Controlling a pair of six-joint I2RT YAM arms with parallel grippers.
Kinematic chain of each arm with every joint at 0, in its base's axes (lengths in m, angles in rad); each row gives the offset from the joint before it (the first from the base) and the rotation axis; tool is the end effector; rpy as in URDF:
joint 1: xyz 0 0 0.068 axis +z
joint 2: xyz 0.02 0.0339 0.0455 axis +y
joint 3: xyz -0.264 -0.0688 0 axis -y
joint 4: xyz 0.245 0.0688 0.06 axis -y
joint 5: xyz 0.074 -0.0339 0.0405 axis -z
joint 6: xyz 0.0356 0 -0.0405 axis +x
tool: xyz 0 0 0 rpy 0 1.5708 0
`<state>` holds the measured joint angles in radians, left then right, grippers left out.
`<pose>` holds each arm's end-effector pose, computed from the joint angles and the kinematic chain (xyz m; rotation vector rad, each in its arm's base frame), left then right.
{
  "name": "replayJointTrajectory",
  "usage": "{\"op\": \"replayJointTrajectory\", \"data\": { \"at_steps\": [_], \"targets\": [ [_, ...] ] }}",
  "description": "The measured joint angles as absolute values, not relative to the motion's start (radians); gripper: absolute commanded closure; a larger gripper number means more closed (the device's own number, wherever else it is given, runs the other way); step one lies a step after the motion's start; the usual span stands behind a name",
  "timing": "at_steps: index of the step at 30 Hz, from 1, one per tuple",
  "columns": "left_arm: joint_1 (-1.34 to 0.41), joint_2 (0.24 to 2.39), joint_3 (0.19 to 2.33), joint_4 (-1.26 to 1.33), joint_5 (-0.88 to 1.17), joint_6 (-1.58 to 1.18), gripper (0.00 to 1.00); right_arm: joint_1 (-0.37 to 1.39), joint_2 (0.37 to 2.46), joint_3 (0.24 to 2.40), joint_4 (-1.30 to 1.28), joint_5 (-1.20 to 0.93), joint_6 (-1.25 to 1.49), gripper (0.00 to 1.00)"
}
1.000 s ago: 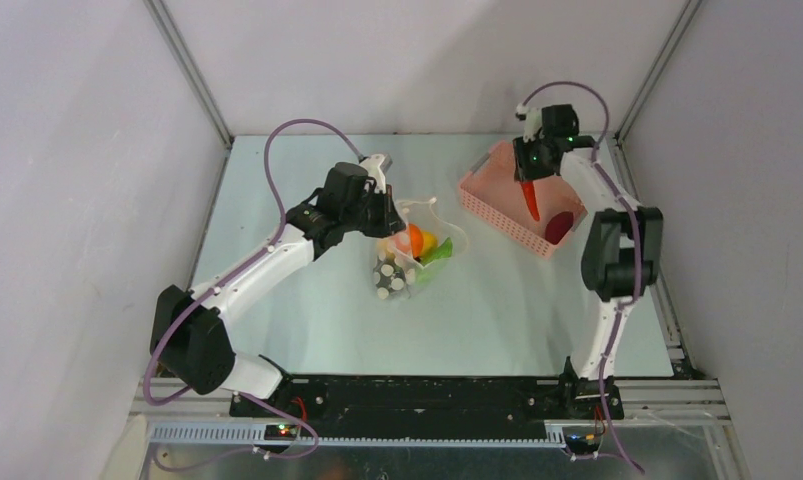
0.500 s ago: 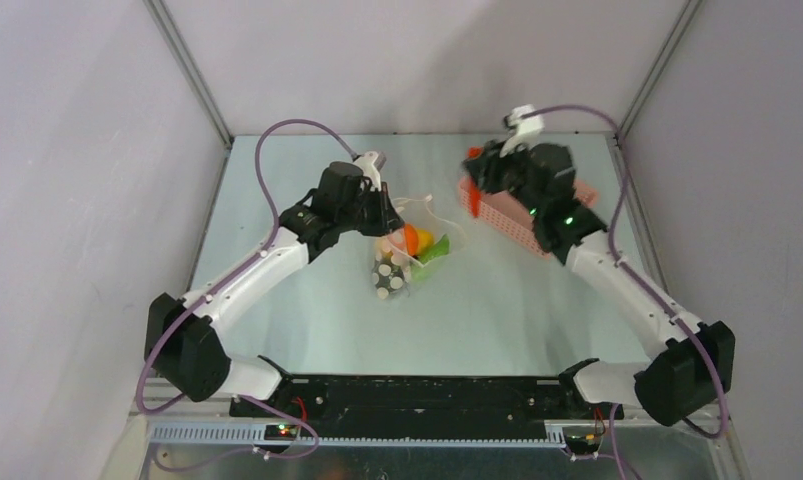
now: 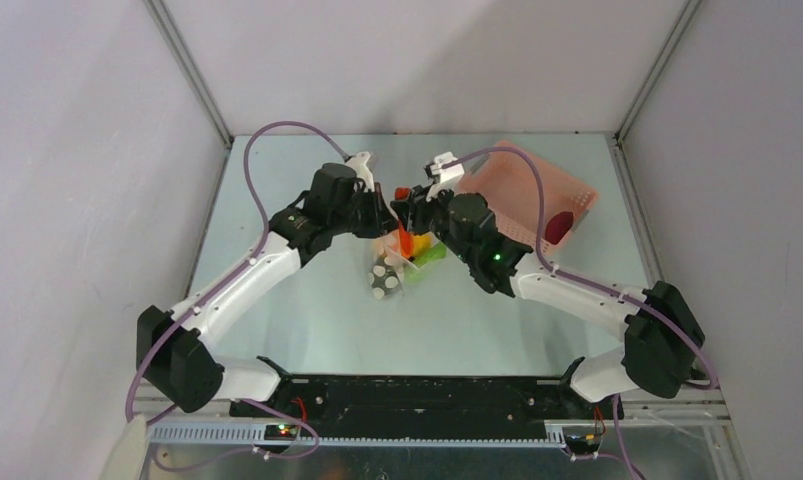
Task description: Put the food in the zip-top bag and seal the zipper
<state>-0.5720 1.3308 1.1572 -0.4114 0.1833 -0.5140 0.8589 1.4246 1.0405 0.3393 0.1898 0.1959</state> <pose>0.2486 -0.1677 0.3265 0.1770 2.2554 -0.8049 0.2272 0.2531 0.3336 -0.3946 1.6075 0.6577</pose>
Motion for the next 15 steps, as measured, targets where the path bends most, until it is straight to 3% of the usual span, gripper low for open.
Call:
{"op": "replayJointTrajectory", "data": {
  "at_steps": [11, 15],
  "targets": [
    [-0.572, 1.318, 1.140, -0.418, 0.176, -0.525, 1.00, 0.945, 1.433, 1.031, 0.218, 0.400, 0.317, 0.87],
    [-0.572, 1.318, 1.138, -0.424, 0.177, -0.526, 1.00, 0.945, 1.447, 1.031, 0.171, 0.411, 0.397, 0.87]
  ]
}}
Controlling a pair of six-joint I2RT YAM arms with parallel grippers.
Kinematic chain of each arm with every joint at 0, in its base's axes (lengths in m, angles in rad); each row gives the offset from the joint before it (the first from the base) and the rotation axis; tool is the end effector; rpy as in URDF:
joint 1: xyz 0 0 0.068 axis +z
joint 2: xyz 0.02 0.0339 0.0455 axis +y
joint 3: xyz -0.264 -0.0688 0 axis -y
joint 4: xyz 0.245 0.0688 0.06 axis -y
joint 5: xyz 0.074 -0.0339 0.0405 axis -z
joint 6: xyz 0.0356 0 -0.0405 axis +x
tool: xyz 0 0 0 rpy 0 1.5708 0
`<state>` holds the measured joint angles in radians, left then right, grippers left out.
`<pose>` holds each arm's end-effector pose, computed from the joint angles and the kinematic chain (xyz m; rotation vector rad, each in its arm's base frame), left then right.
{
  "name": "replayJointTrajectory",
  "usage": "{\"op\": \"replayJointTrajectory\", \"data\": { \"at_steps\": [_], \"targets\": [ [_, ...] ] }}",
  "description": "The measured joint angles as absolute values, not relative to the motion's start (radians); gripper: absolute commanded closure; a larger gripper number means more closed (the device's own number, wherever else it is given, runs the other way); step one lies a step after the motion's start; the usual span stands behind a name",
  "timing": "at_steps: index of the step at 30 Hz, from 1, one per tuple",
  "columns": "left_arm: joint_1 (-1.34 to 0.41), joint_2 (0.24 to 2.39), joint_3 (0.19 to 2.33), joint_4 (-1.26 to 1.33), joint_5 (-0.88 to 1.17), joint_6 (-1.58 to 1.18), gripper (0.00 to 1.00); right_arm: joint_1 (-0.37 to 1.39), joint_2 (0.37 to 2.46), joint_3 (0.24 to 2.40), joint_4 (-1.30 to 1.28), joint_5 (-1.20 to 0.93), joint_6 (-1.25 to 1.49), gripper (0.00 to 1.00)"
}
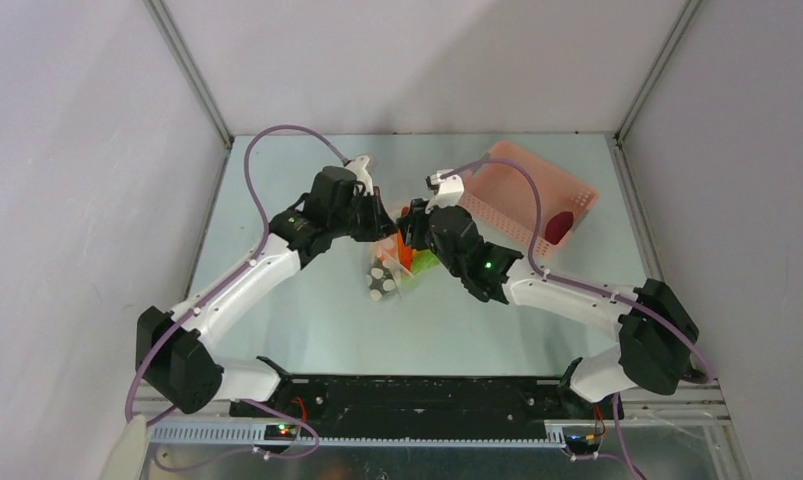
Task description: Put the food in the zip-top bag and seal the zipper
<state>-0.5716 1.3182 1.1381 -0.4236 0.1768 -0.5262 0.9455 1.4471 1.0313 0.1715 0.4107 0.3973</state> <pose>0.2452 -0.1652 0.3224 0.1578 2.2767 -0.7970 0.2101 0.2667 0.3056 -0.2063 1.8215 0.5844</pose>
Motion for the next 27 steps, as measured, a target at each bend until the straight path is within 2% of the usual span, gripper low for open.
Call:
{"op": "replayJointTrajectory", "data": {
  "at_steps": [3, 5, 8, 11, 13, 14, 15, 17, 27],
  "targets": [
    [-0.572, 1.318, 1.138, -0.437, 0.177, -0.526, 1.00, 0.941, 1.466, 1.031, 0.142, 0.418, 0.440, 0.81],
    [-0.572, 1.318, 1.138, -0.432, 0.178, -0.526, 1.00, 0.941, 1.473, 1.029, 0.120, 0.417, 0.460, 0.70],
    [-0.572, 1.318, 1.138, -0.428, 0.184, -0.527, 1.00, 0.945, 1.481, 1.028, 0.100, 0.408, 0.480, 0.47],
    [-0.571, 1.316, 1.138, -0.429, 0.187, -0.526, 1.00, 0.944, 1.483, 1.028, 0.081, 0.411, 0.495, 0.35],
    [-0.570, 1.314, 1.138, -0.430, 0.186, -0.525, 1.00, 0.941, 1.483, 1.027, 0.070, 0.419, 0.492, 0.20],
    [-0.570, 1.313, 1.138, -0.430, 0.186, -0.524, 1.00, 0.940, 1.483, 1.027, 0.064, 0.428, 0.486, 0.17],
    [-0.569, 1.312, 1.137, -0.433, 0.184, -0.524, 1.00, 0.939, 1.482, 1.027, 0.058, 0.434, 0.478, 0.06],
    [-0.567, 1.311, 1.135, -0.433, 0.185, -0.523, 1.00, 0.935, 1.477, 1.027, 0.038, 0.444, 0.454, 0.01],
    [-0.570, 1.310, 1.134, -0.426, 0.194, -0.524, 1.00, 0.898, 1.267, 1.039, -0.041, 0.385, 0.278, 0.01]
  ]
}}
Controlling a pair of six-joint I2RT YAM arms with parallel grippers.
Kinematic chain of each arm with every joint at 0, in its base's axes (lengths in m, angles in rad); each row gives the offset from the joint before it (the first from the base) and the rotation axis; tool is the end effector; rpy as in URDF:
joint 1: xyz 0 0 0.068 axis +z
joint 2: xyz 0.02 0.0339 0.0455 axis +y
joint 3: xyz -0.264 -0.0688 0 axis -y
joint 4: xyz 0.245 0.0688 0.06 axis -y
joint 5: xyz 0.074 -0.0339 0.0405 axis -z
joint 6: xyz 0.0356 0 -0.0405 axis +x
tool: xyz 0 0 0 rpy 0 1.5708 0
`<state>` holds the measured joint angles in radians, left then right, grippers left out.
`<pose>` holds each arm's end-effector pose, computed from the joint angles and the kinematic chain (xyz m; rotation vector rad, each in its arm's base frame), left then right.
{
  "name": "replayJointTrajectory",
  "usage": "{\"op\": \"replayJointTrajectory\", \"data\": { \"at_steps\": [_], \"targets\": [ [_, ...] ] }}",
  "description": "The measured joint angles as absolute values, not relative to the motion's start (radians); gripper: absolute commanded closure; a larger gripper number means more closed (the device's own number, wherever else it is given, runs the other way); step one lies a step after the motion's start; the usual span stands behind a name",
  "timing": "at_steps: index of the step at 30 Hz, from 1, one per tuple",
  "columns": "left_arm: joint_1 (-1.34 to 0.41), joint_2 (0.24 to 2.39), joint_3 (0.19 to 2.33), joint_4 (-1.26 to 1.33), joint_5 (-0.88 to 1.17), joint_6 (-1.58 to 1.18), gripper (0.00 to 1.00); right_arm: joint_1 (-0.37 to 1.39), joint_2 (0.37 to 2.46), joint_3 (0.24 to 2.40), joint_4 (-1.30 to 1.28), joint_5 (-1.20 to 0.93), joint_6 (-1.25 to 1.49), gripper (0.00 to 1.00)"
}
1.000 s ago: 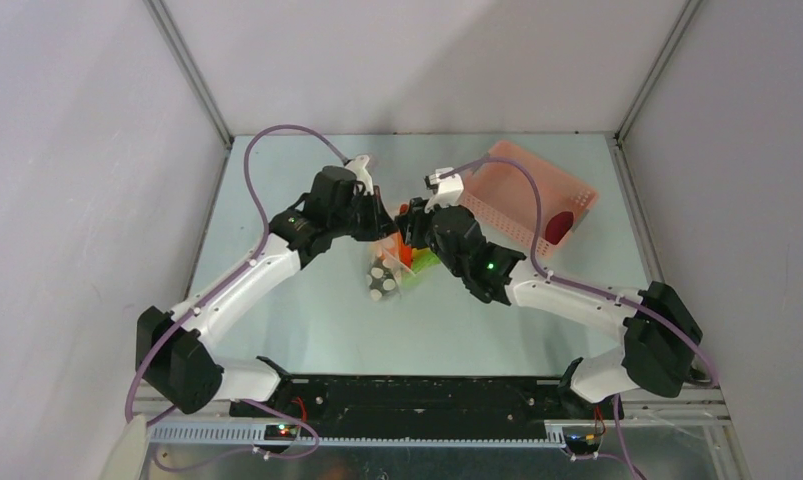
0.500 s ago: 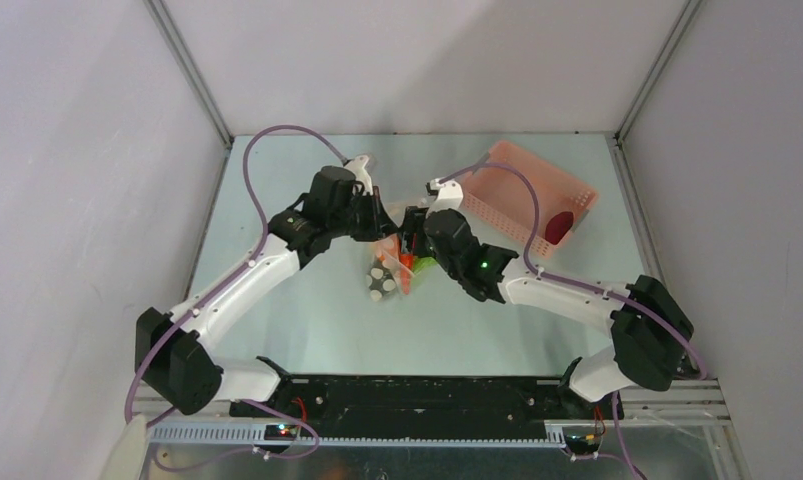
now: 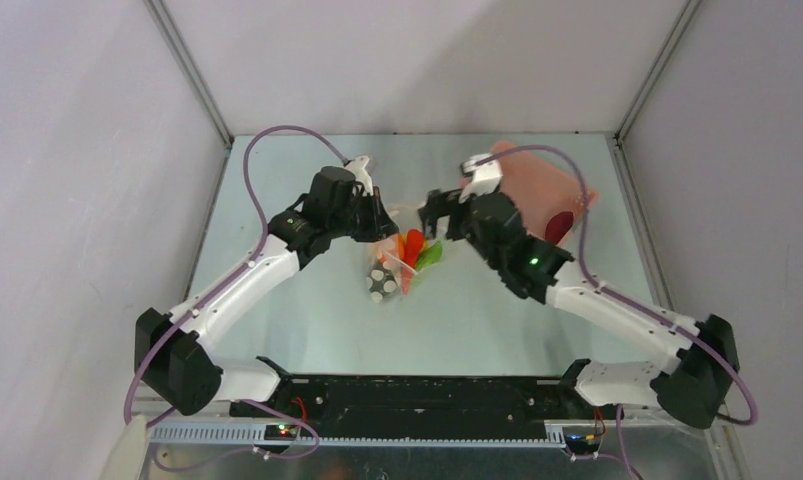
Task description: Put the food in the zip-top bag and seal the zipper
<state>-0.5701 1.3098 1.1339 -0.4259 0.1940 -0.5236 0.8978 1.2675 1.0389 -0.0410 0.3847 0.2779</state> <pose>0.2433 -0.1641 0.3231 0.1697 2.2765 -0.8135 0.1953 0.2235 0.3399 -0.2992 1.8219 0.4749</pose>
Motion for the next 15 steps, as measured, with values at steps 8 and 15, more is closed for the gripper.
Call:
{"op": "replayJointTrajectory", "data": {
  "at_steps": [8, 15],
  "targets": [
    [-0.570, 1.311, 1.134, -0.416, 0.214, -0.523, 1.00, 0.537, 1.252, 1.124, -0.244, 0.405, 0.280, 0.00],
    [-0.570, 1.332, 1.134, -0.399, 0.223, -0.522, 1.00, 0.294, 1.500, 1.271, -0.430, 0.372, 0.199, 0.01]
  ]
}}
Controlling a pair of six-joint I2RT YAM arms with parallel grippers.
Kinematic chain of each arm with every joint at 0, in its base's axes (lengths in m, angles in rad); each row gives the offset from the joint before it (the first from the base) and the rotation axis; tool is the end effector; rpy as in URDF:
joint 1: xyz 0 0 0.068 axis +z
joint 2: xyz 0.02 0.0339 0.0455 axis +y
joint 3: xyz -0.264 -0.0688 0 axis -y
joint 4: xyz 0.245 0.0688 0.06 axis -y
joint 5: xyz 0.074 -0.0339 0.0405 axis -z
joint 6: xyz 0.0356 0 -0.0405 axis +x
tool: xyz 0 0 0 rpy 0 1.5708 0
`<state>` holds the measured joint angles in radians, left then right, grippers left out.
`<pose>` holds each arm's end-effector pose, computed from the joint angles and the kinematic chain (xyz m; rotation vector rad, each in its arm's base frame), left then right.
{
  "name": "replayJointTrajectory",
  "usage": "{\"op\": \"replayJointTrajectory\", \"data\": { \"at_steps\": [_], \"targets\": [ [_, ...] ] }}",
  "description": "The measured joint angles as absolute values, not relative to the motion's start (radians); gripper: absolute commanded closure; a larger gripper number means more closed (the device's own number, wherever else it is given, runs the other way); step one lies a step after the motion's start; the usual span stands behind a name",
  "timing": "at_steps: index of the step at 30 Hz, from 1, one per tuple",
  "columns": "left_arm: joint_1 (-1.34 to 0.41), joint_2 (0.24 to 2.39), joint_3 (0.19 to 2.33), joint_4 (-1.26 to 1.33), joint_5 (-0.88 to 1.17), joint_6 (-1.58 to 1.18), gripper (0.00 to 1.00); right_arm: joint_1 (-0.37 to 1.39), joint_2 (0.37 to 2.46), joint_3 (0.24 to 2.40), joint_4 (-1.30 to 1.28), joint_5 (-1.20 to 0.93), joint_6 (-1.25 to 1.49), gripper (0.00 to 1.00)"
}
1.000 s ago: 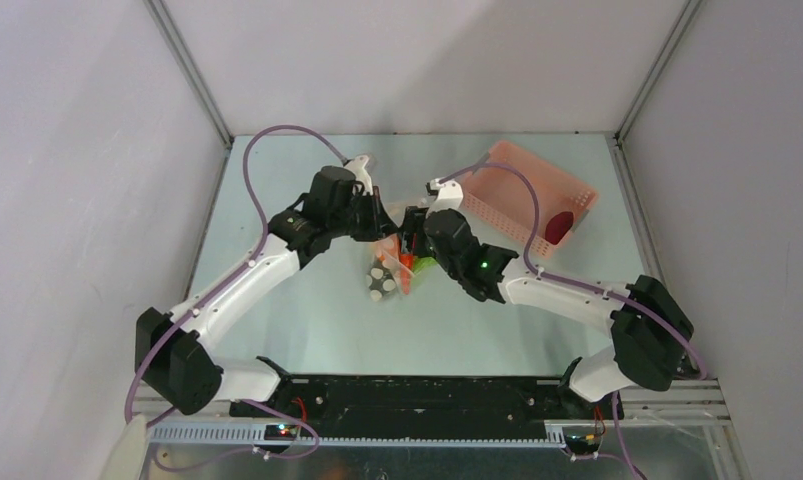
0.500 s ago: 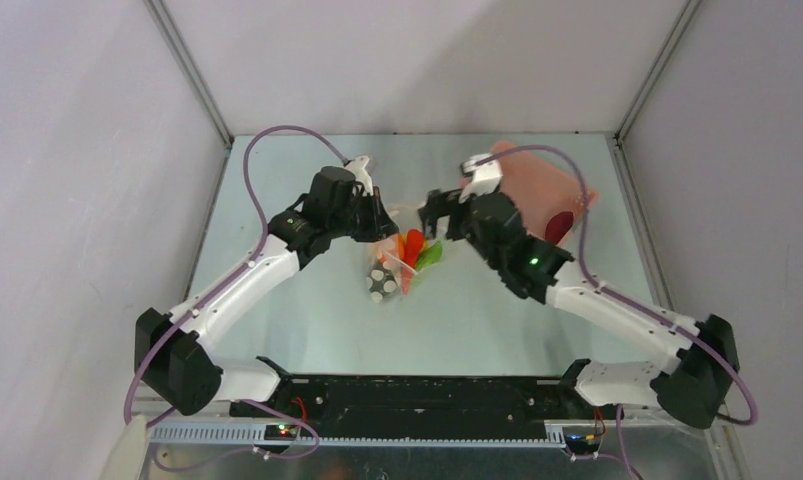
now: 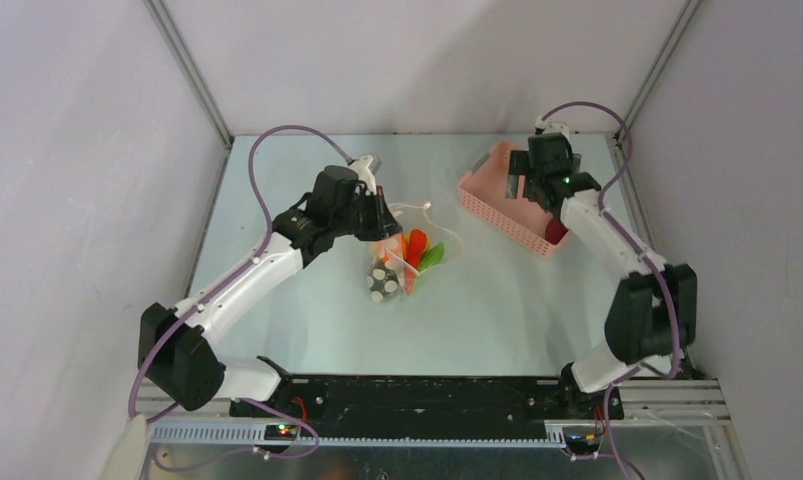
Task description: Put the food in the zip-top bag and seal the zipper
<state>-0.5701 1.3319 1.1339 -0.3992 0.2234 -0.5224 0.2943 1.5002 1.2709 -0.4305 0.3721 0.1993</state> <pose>0.2478 -0.1683 0.3195 0.1896 2.2756 -0.8452 0.3275 0.0857 0.3139 0.0969 2.1796 -0.1365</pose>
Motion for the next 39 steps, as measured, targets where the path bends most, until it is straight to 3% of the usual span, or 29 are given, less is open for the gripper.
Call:
{"op": "replayJointTrajectory", "data": {
  "at_steps": [8, 17, 33, 39],
  "targets": [
    [-0.570, 1.342, 1.134, -0.383, 0.236, -0.517, 1.00, 0.090, 1.765, 1.430, -0.528, 0.198, -0.165, 0.00],
    [-0.570, 1.365, 1.134, -0.353, 0.268, -0.515, 1.00, 0.042, 1.959, 1.578, -0.686, 0.120, -0.522, 0.00],
    [-0.570, 1.402, 1.134, -0.327, 0.292, -0.514, 1.00, 0.047, 2.095, 1.581, -0.674, 0.268, -0.667, 0.00],
    [-0.570, 1.402, 1.134, -0.327, 0.291, -0.514, 1.00, 0.042, 2.106, 1.581, -0.665, 0.274, -0.682, 0.13]
  ]
}}
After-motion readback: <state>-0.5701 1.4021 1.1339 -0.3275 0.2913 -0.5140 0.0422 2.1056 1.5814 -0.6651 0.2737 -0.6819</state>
